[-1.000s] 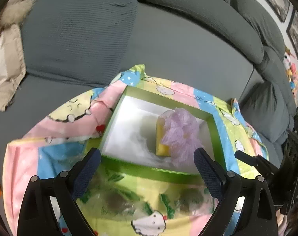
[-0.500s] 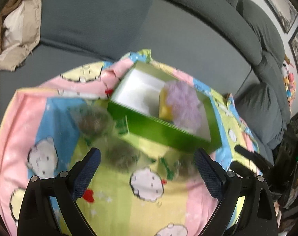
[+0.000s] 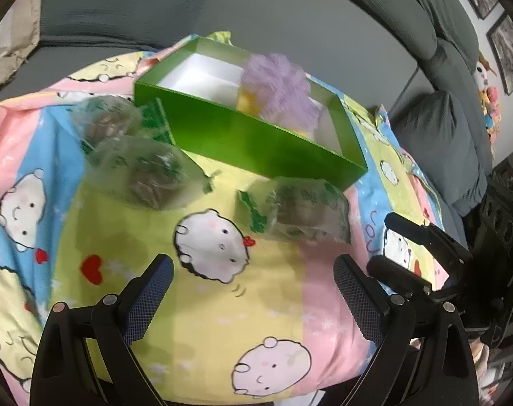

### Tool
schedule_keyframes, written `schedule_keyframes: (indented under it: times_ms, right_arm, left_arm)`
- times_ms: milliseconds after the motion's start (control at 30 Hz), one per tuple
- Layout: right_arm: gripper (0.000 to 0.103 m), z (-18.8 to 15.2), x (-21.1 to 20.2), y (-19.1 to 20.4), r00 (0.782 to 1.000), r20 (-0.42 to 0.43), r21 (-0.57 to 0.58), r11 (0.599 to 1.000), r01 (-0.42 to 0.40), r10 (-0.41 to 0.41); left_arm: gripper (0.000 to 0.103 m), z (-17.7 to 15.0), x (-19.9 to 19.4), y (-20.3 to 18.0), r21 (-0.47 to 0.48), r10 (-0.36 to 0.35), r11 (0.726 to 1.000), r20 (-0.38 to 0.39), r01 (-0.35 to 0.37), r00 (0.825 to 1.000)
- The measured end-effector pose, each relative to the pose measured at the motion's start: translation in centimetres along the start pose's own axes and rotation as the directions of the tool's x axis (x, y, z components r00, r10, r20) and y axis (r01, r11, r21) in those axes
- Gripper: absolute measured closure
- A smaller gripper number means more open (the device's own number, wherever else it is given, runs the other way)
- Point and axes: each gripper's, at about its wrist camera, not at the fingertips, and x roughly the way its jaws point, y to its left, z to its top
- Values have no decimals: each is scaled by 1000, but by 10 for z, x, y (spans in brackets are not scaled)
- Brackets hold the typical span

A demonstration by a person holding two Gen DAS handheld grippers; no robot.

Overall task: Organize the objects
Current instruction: 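Move the left gripper back toward the clear plastic bags, then grasp a clear green-printed plastic bag with the left gripper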

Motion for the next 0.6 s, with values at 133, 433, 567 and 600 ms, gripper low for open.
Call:
schedule_keyframes:
  times_ms: [133, 433, 567, 600]
  right_arm:
    - [15, -9, -1, 2, 1000, 3, -24, 1000, 1, -1]
    - [15, -18, 7, -8, 1000, -1, -4, 1000, -5, 5]
    - [15, -19, 14, -15, 1000, -9, 11, 1000, -11, 11]
    - [15, -19, 16, -16, 1000, -10, 14, 1000, -15, 15]
  left_arm:
    - [8, -1, 10, -5, 3, -5, 1000, -20, 5, 1000]
    - [8, 2, 34, -4, -17, -12, 1000, -58, 11, 998]
    - [8, 6, 43, -3, -30, -21, 999, -66, 19, 998]
    - [8, 7, 45, -3, -34, -23, 999, -69, 21, 997]
